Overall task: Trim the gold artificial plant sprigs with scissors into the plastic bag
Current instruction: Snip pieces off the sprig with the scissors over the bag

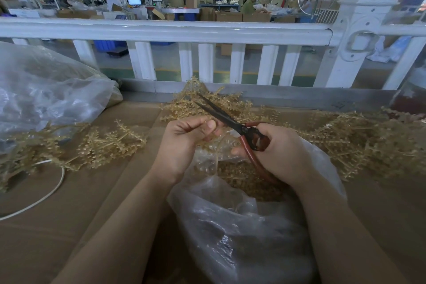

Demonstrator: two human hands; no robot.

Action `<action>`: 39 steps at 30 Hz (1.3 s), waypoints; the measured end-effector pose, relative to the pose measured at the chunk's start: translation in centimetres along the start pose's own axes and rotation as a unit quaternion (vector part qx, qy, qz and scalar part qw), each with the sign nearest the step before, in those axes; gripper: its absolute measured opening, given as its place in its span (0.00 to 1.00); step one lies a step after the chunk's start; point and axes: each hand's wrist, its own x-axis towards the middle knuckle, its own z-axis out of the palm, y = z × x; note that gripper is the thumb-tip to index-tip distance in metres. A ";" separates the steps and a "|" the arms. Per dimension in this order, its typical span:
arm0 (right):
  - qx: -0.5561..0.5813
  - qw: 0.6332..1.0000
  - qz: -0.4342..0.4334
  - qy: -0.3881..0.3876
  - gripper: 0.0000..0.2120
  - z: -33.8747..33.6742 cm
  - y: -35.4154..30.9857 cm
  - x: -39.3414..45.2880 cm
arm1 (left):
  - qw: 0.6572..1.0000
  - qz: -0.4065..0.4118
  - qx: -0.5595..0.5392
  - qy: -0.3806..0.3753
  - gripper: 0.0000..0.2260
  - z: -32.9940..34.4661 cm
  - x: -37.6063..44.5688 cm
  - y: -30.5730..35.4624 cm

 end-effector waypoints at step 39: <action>0.529 0.840 0.115 0.047 0.04 -2.0 -0.9 0.0 | 0.979 -0.200 0.015 0.027 0.52 1.0 0.0 -0.8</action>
